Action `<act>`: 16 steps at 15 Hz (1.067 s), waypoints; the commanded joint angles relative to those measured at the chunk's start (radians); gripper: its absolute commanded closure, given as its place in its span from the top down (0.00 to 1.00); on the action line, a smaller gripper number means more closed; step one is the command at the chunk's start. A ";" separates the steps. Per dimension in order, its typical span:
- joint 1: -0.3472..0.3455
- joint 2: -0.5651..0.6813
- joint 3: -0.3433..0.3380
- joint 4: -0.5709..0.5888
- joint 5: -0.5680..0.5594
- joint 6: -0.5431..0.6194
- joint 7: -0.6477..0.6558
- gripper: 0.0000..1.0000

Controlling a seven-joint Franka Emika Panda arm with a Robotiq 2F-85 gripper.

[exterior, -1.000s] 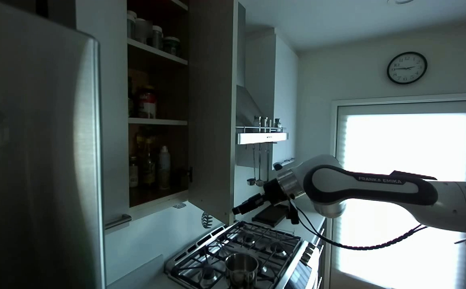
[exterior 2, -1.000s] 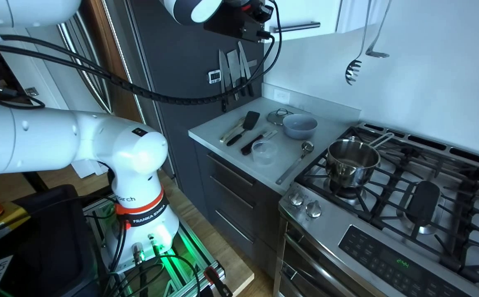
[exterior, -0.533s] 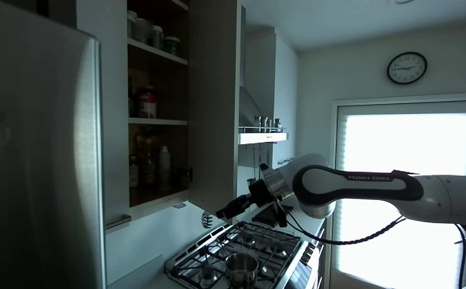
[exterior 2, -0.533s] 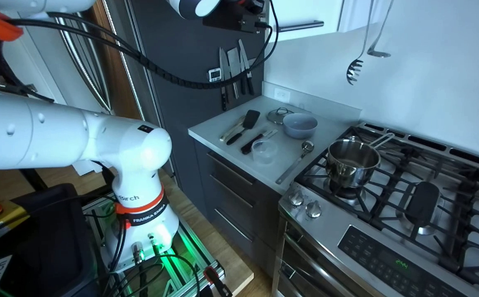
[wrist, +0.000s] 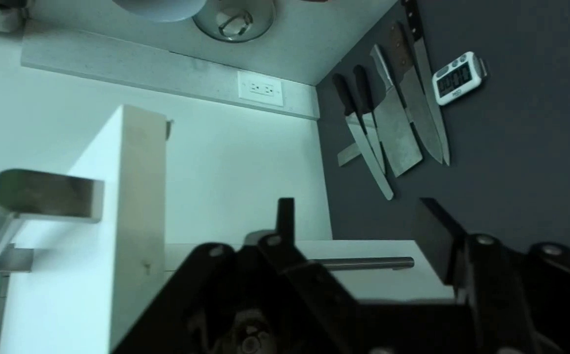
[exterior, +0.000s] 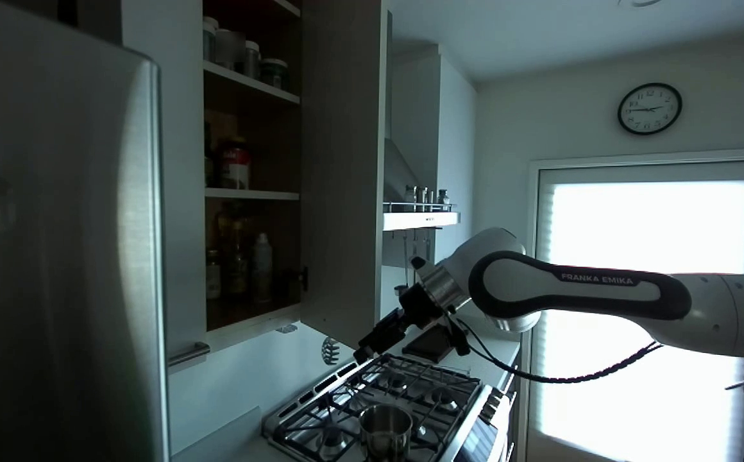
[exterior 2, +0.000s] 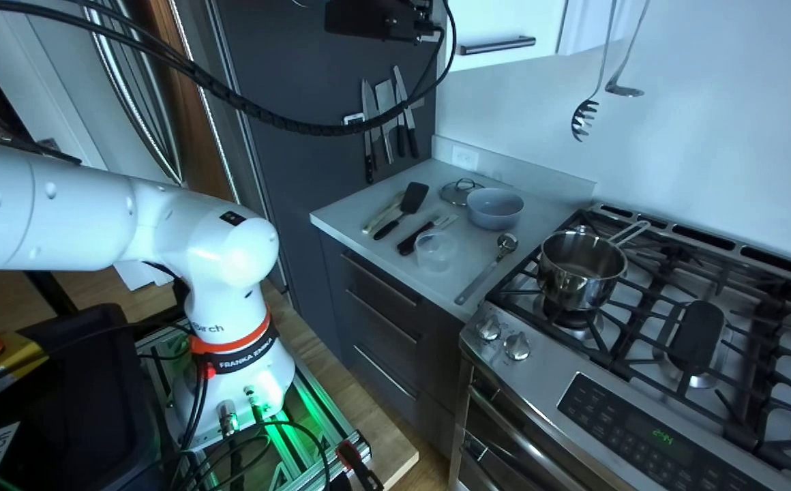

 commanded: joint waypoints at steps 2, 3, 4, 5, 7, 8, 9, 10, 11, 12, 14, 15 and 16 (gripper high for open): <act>-0.174 -0.015 0.113 0.017 -0.125 -0.035 0.117 1.00; -0.195 -0.013 0.121 0.019 -0.148 -0.030 0.126 1.00; -0.205 -0.013 0.121 0.021 -0.158 -0.028 0.128 1.00; -0.215 -0.010 0.117 0.025 -0.171 -0.023 0.122 1.00; -0.220 -0.004 0.100 0.034 -0.183 -0.018 0.105 1.00; -0.217 -0.002 0.089 0.038 -0.185 -0.012 0.096 1.00; -0.207 0.001 0.076 0.041 -0.181 -0.006 0.085 1.00; -0.188 0.004 0.058 0.047 -0.166 -0.004 0.073 1.00; -0.171 0.007 0.044 0.050 -0.151 -0.002 0.065 1.00; -0.152 0.011 0.031 0.051 -0.137 0.000 0.061 1.00; -0.121 0.025 0.016 0.054 -0.115 0.005 0.057 1.00; -0.104 0.033 0.009 0.054 -0.104 0.014 0.056 1.00; -0.084 0.041 0.003 0.055 -0.088 0.024 0.057 1.00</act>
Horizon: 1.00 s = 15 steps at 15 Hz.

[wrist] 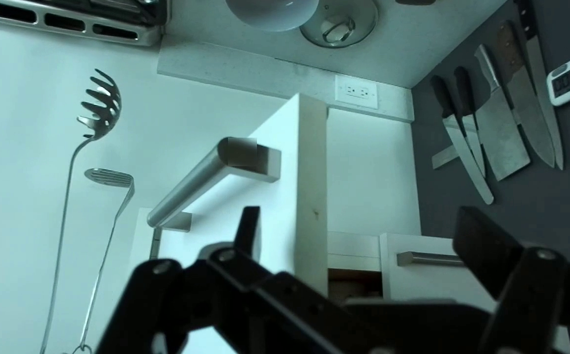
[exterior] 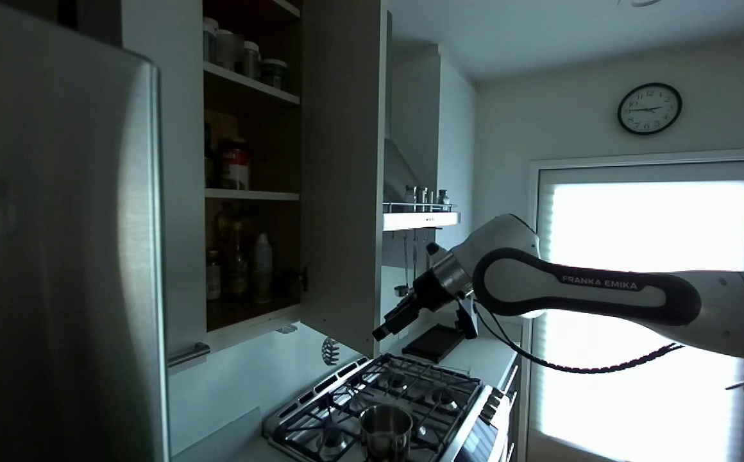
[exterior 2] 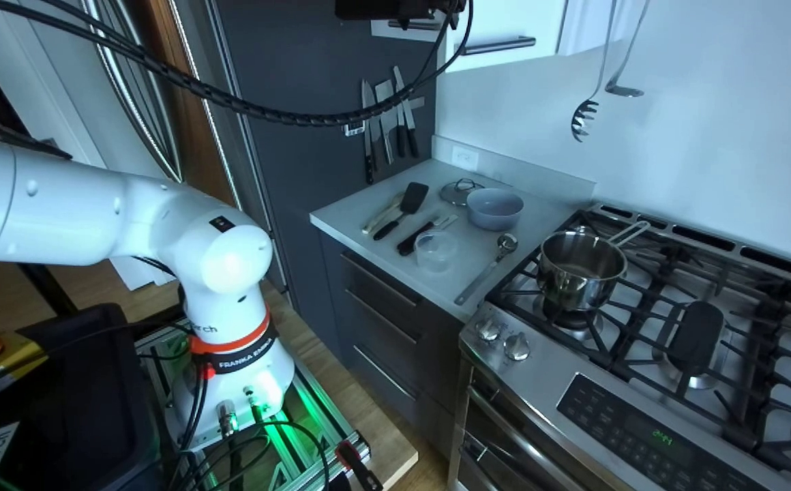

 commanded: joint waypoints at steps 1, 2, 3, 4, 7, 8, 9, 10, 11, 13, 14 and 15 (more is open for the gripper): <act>0.085 0.042 -0.039 0.016 0.063 0.034 -0.029 1.00; 0.098 0.051 -0.040 0.019 0.074 0.044 -0.030 1.00; 0.115 0.057 -0.047 0.023 0.088 0.049 -0.035 1.00; 0.132 0.064 -0.049 0.027 0.105 0.050 -0.038 1.00; 0.180 0.088 -0.046 0.042 0.146 0.058 -0.056 1.00; 0.199 0.103 -0.044 0.047 0.158 0.074 -0.066 1.00; 0.211 0.121 -0.038 0.050 0.168 0.105 -0.068 1.00; 0.230 0.138 -0.036 0.054 0.178 0.137 -0.076 1.00; 0.248 0.159 -0.030 0.057 0.185 0.185 -0.078 1.00; 0.278 0.205 -0.020 0.065 0.185 0.279 -0.075 1.00; 0.294 0.233 -0.018 0.074 0.182 0.318 -0.069 1.00; 0.317 0.263 -0.020 0.083 0.182 0.354 -0.067 1.00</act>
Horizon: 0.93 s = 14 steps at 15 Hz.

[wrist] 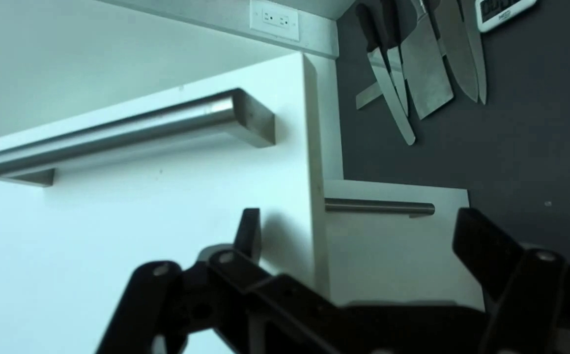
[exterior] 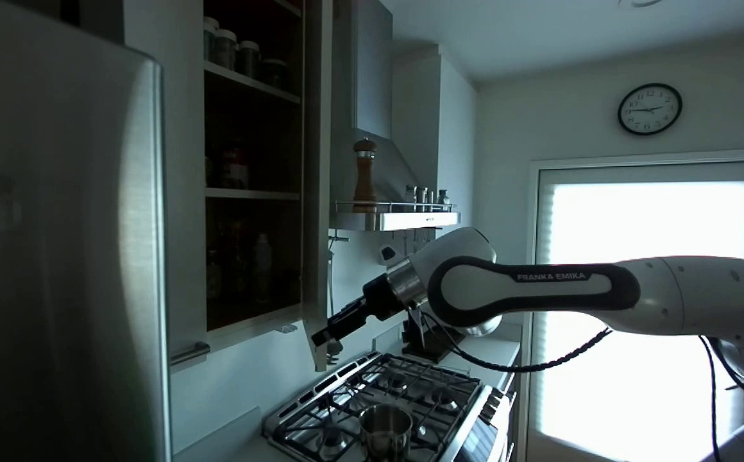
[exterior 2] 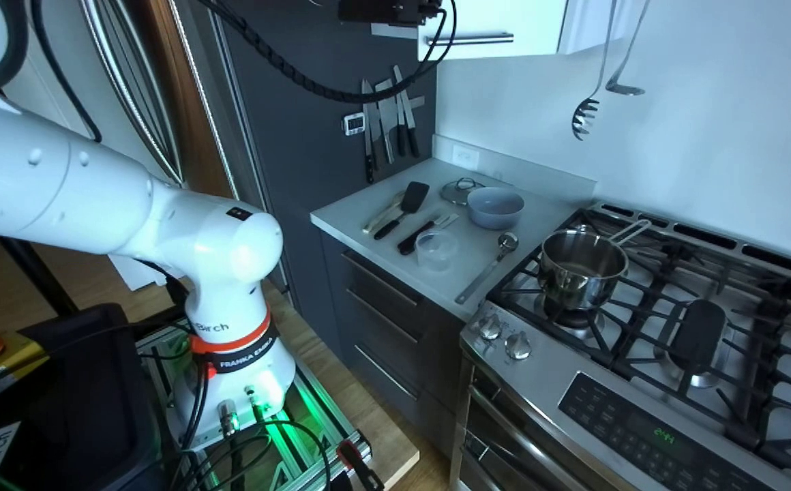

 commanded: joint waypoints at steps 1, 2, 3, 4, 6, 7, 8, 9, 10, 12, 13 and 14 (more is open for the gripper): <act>0.068 0.121 -0.001 0.052 0.024 0.124 -0.014 1.00; 0.092 0.148 -0.007 0.063 0.026 0.156 -0.016 1.00; 0.124 0.176 -0.018 0.080 0.027 0.184 -0.024 1.00; 0.149 0.207 -0.027 0.096 0.027 0.207 -0.026 1.00; 0.168 0.239 -0.038 0.118 0.013 0.236 -0.021 1.00; 0.162 0.247 -0.036 0.124 0.004 0.244 -0.014 1.00; 0.147 0.255 -0.028 0.129 -0.006 0.246 0.001 1.00; 0.126 0.254 -0.018 0.128 -0.013 0.244 0.004 1.00; 0.111 0.254 -0.011 0.128 -0.018 0.245 0.011 1.00; 0.079 0.244 0.001 0.125 -0.029 0.236 0.023 1.00; 0.041 0.239 0.025 0.122 -0.050 0.216 0.044 1.00; -0.001 0.230 0.050 0.117 -0.073 0.185 0.065 1.00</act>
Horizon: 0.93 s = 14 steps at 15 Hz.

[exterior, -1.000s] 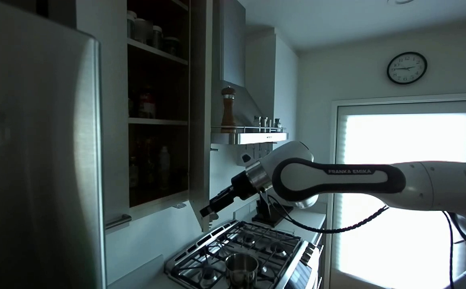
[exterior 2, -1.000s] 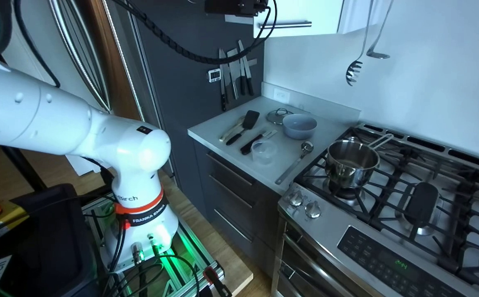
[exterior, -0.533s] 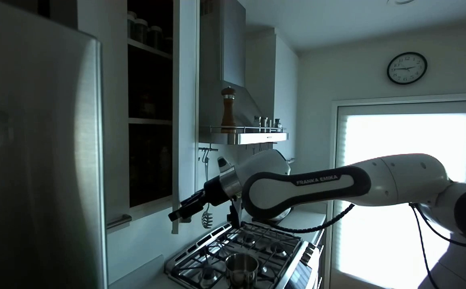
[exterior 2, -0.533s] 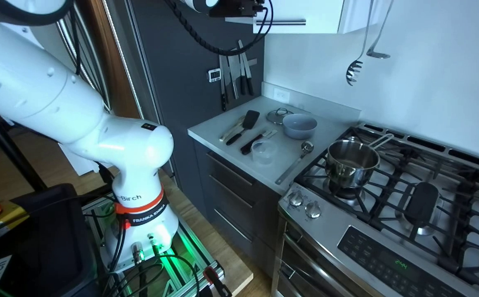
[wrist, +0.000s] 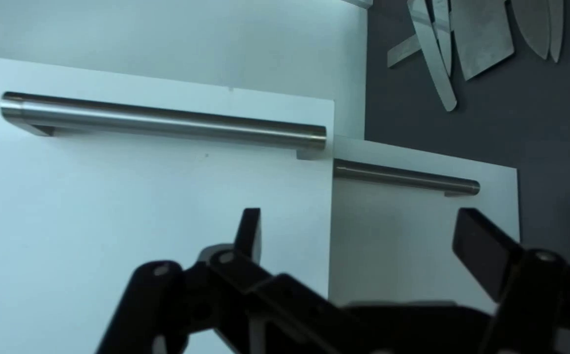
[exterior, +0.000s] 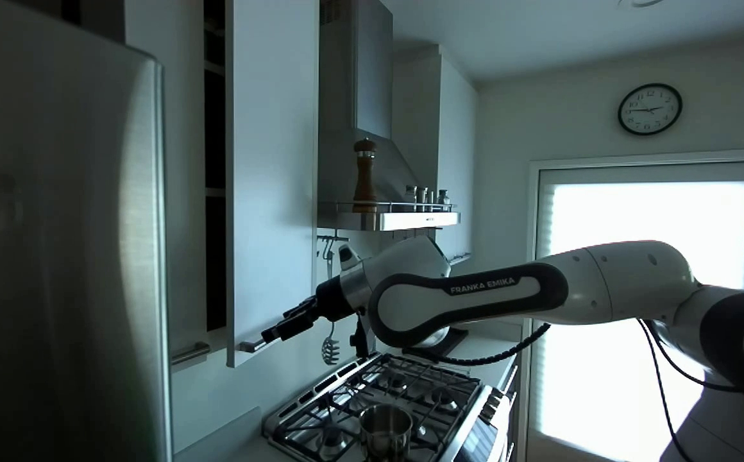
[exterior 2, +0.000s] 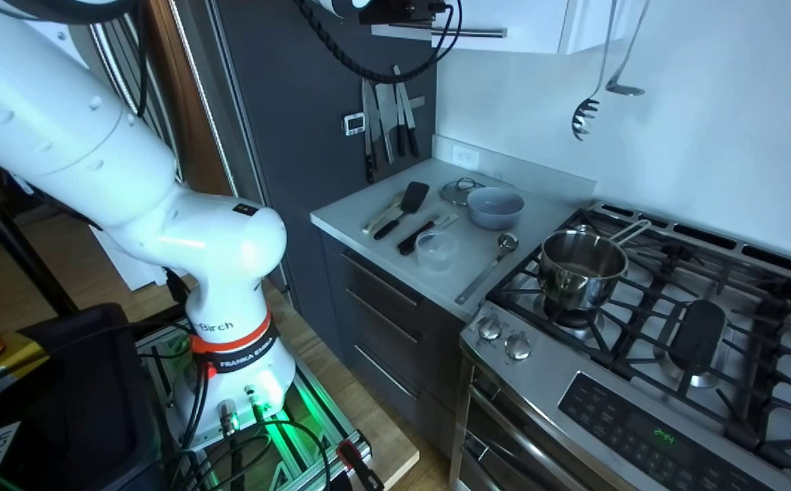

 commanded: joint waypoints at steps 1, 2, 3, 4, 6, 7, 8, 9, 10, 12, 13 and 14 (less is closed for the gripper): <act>-0.151 -0.026 0.096 -0.018 -0.085 -0.073 0.095 1.00; -0.201 -0.040 0.134 -0.023 -0.109 -0.106 0.128 1.00; -0.253 -0.051 0.174 -0.024 -0.136 -0.132 0.175 1.00; -0.296 -0.066 0.211 -0.025 -0.158 -0.169 0.218 1.00; -0.353 -0.104 0.269 -0.019 -0.178 -0.277 0.306 1.00; -0.371 -0.122 0.292 -0.015 -0.178 -0.328 0.343 1.00; -0.379 -0.142 0.307 -0.012 -0.171 -0.376 0.370 1.00; -0.380 -0.162 0.315 -0.008 -0.158 -0.416 0.389 1.00; -0.387 -0.180 0.326 -0.004 -0.156 -0.447 0.409 1.00; -0.390 -0.217 0.332 0.000 -0.152 -0.498 0.430 1.00; -0.397 -0.234 0.336 0.001 -0.154 -0.517 0.442 1.00; -0.394 -0.253 0.333 0.002 -0.149 -0.540 0.444 1.00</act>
